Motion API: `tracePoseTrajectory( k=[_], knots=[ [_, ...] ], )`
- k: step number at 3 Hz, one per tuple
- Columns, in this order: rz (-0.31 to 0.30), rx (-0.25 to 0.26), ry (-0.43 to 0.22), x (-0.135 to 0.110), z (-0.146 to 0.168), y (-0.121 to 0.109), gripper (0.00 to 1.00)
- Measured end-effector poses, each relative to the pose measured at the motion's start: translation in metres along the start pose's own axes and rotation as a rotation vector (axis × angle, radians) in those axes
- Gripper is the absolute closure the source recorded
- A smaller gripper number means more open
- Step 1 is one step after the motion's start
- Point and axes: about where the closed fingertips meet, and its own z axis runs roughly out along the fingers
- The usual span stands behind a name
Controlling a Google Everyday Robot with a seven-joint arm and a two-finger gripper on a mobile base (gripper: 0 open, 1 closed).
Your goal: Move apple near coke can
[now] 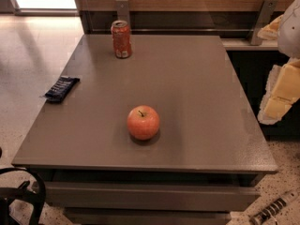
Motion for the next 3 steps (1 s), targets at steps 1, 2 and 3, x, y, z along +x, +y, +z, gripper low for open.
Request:
tracePoseTrajectory(
  k=[1, 2, 3],
  knots=[
    [0.000, 0.001, -0.011, -0.001, 0.001, 0.000, 0.00],
    [-0.001, 0.002, -0.119, -0.007, 0.010, -0.001, 0.00],
    [-0.013, -0.010, -0.350, -0.015, 0.055, 0.002, 0.00]
  ],
)
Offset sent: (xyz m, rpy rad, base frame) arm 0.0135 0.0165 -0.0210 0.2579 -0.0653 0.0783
